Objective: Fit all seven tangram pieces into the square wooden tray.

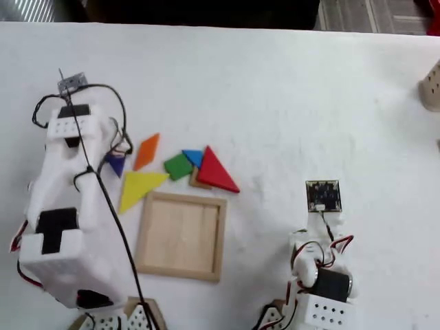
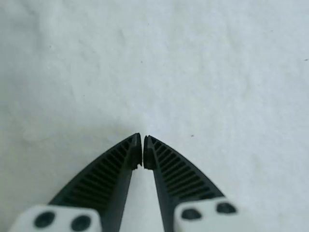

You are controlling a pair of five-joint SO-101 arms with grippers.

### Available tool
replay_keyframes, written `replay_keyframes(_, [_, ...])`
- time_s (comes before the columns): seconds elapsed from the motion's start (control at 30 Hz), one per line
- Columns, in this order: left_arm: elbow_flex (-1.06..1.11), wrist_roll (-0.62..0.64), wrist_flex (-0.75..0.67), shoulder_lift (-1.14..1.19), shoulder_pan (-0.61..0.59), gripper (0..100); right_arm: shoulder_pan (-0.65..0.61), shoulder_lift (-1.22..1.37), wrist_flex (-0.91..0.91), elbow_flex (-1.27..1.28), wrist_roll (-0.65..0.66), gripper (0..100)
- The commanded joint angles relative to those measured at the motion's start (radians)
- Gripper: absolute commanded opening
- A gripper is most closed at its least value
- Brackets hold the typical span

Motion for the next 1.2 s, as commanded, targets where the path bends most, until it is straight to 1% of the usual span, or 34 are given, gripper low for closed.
replay_keyframes(0.0, [-0.035,-0.014,0.052,-0.111,0.018,21,0.012,-0.004,-0.016,0.002,0.011,1.8])
replay_keyframes(0.13, [-0.028,-0.017,0.121,-0.117,0.044,21,0.012,-0.004,-0.016,0.002,0.011,1.8])
replay_keyframes(0.2, [0.009,-0.028,0.14,-0.124,0.084,21,0.012,-0.004,-0.016,0.002,0.011,1.8])
replay_keyframes(0.27, [0.052,-0.058,0.141,-0.124,0.134,21,0.012,-0.004,-0.016,0.002,0.011,1.8])
replay_keyframes(0.37, [0.091,-0.057,0.133,-0.124,0.188,21,0.012,-0.004,-0.016,0.002,0.011,1.8])
replay_keyframes(0.5, [0.077,-0.052,0.132,-0.127,0.176,21,0.012,-0.004,-0.016,0.002,0.011,1.8])
replay_keyframes(0.67, [0.038,-0.052,0.124,-0.125,0.085,21,0.012,-0.004,-0.016,0.002,0.011,1.8])
replay_keyframes(0.8, [0.068,-0.051,0.026,-0.116,0.028,21,0.012,-0.004,-0.016,0.002,0.011,1.8])
replay_keyframes(1.0, [0.207,-0.061,-0.272,-0.116,-0.016,21,0.012,-0.004,-0.016,0.002,0.011,1.8])
replay_keyframes(1.07, [0.235,-0.091,-0.311,-0.116,-0.015,21,0.012,-0.004,-0.016,0.002,0.011,1.8])
replay_keyframes(1.17, [0.252,-0.101,-0.319,-0.116,-0.012,21,0.012,-0.004,-0.016,0.002,0.011,1.8])
